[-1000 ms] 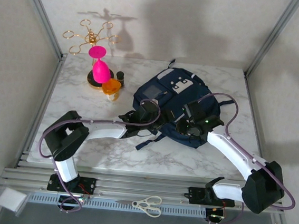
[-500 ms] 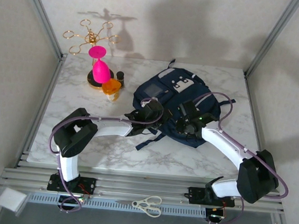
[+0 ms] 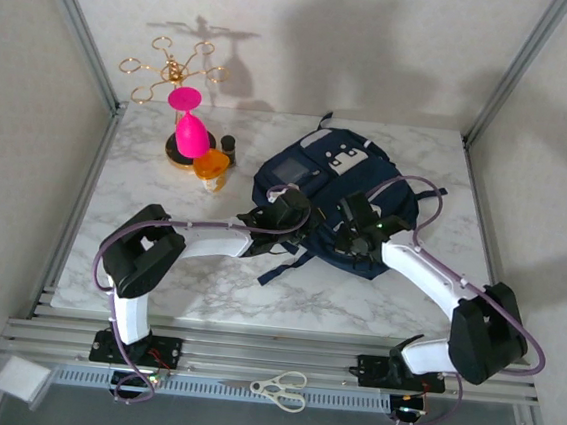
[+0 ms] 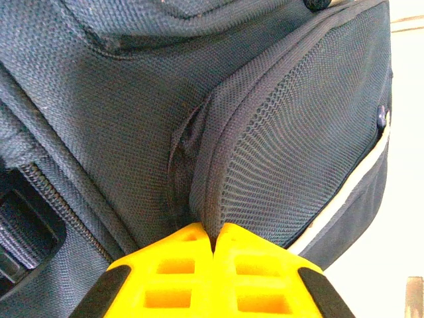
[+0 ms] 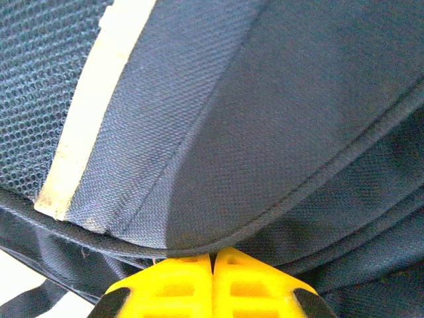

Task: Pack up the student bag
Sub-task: Zip the student bag at the center of the table.

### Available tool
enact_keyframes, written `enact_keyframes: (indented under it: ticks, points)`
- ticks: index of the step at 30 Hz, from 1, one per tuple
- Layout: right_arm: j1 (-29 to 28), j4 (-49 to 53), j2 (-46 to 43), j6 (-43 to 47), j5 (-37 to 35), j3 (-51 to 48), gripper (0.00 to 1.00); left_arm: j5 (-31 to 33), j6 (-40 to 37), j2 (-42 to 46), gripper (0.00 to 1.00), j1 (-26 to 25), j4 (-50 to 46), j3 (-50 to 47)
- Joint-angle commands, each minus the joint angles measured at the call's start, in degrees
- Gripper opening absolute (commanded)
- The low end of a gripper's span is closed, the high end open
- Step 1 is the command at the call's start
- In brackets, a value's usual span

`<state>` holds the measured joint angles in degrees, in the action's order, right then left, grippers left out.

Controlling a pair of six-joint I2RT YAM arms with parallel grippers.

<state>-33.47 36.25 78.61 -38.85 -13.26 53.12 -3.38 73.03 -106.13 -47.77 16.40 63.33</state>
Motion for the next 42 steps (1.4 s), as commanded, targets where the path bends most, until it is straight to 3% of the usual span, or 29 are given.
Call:
enact_keyframes:
  ticks: [1,7,9,12,14,16,17,20,21,27,33,39,42]
  points:
    - [1.99,2.33,-2.85,1.14,-5.08,0.67,0.01,6.36,-2.42,1.71,0.0,3.63,-2.83,1.1]
    - [6.99,6.72,-5.65,3.14,-7.23,1.41,0.0,3.08,-7.99,1.46,0.0,9.79,-6.0,4.78]
    - [5.87,7.07,-6.3,3.54,-7.91,2.39,0.0,-2.14,-10.5,1.89,0.0,11.37,-6.22,6.92]
    - [2.59,2.79,-5.96,5.28,-3.58,2.42,0.0,-4.0,-11.84,4.49,0.0,9.71,-9.13,7.7]
    - [2.93,-0.67,-5.71,6.24,0.81,1.57,0.0,-5.41,-7.46,6.95,0.15,8.21,-6.73,3.99]
    - [3.3,-0.76,-5.33,6.33,0.72,2.15,0.0,-5.39,-1.68,9.76,0.23,6.02,-1.97,-1.21]
    - [3.28,-0.13,-5.09,6.4,-0.14,2.71,0.0,-3.57,0.92,11.03,0.32,4.18,-1.03,-3.17]
    - [3.5,-0.81,-5.93,7.24,0.54,2.42,0.0,-0.61,8.36,11.53,0.48,0.44,1.29,-6.27]
    - [3.88,-1.6,-6.37,7.36,1.45,1.85,0.0,-0.58,10.4,10.8,0.49,-0.28,2.04,-6.7]
    - [4.47,-4.35,-7.13,7.5,3.54,-0.93,0.0,-0.78,16.39,2.25,0.46,-4.36,5.48,-0.41]
    - [4.42,-7.14,-7.31,7.2,5.58,-3.26,0.0,2.51,17.65,-3.06,0.35,-4.79,4.73,4.97]
    - [4.41,-7.14,-6.94,6.91,3.57,-3.47,0.0,10.18,19.22,-4.39,0.23,-3.85,-0.41,5.17]
    - [5.02,-6.06,-6.45,6.96,1.82,-2.74,0.0,11.39,19.6,-4.09,0.08,-2.92,-0.36,4.11]
